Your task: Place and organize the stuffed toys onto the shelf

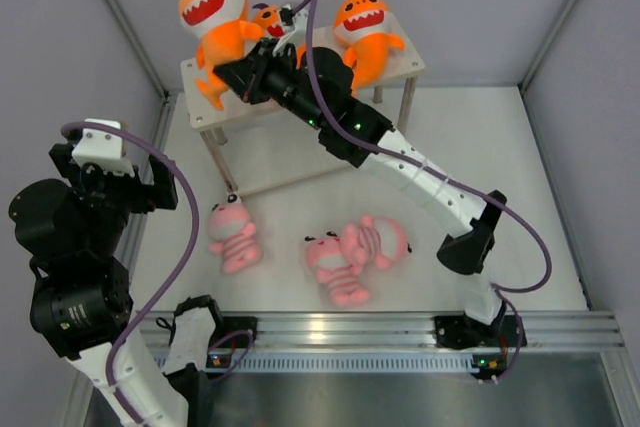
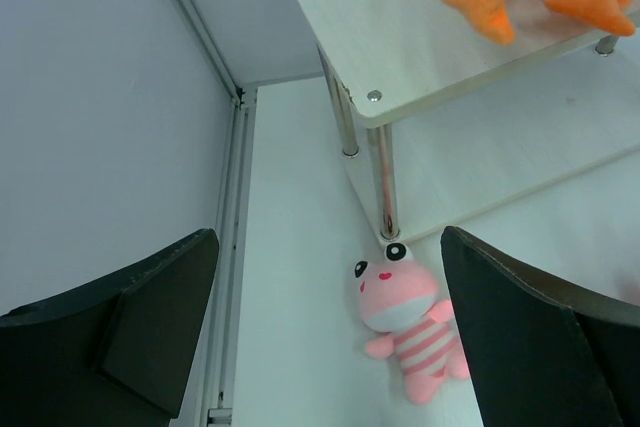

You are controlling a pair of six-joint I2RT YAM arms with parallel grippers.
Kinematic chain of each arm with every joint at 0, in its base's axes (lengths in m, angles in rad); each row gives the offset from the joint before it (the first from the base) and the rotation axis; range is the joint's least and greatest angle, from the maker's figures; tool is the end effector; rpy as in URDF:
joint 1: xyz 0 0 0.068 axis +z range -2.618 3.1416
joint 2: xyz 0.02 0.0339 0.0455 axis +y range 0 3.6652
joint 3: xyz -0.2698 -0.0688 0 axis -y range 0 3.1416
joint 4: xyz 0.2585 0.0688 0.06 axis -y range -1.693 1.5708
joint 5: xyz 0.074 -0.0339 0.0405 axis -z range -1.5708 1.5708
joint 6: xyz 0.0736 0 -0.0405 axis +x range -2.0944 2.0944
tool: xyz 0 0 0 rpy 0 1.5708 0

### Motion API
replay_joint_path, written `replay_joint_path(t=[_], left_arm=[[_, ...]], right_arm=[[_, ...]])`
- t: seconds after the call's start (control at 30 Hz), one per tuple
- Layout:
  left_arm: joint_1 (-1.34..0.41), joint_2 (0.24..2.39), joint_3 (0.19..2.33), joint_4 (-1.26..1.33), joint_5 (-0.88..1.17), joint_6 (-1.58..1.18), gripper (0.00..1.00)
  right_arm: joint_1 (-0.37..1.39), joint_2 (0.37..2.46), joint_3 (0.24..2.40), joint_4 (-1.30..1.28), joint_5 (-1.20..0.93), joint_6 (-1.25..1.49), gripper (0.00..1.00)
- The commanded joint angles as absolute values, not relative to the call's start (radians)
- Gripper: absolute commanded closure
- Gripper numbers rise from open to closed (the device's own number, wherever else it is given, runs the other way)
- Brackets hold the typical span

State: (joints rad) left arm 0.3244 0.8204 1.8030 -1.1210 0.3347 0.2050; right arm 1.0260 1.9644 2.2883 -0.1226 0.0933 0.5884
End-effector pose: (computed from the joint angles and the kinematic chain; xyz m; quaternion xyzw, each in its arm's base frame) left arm 0.0756 -0.0001 0.5394 0.0648 0.7490 0.0481 0.6577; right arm 0.2617 0.4187 0.5313 -0.1019 0.6246 0.5385 0.5564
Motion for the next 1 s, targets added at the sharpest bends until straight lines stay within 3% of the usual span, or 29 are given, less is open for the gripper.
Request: replay_joint_path(t=[0.0,0.17,0.2,0.27,0.33,0.5,0.63,0.97], left_arm=[[0.325,0.810,1.783,-1.108,0.308,0.225,0.01],[0.325,0.805,1.759,-1.109,0.307,0.229,0.01],[0.325,0.804,1.758,-1.109,0.310,0.226,0.01],[0.325,0.801,1.756,-1.109,0.316,0.219,0.01],[0.325,0.799,1.752,-1.109,0.322,0.216,0.01],[0.325,0.790,1.721,-1.109,0.347,0.210,0.01],[0.325,0.784,1.692,-1.109,0.379,0.201,0.01],[0.325,0.914,1.652,-1.086,0.377,0.207,0.01]], right_arm=[[1.011,2.052,2.424,-0.219,-0.046,0.638,1.00],[0.986,2.069,2.395,-0.215,-0.066,0.678,0.96],[0.983,2.072,2.390,-0.215,-0.060,0.683,0.85],[0.968,2.097,2.382,-0.212,-0.063,0.702,0.79],[0.948,2.115,2.382,-0.213,-0.080,0.736,0.64],[0.925,2.094,2.349,-0.198,-0.086,0.764,0.49],[0.931,2.008,2.200,-0.118,-0.046,0.773,0.46],[0.982,1.866,2.074,-0.045,0.047,0.723,0.36]])
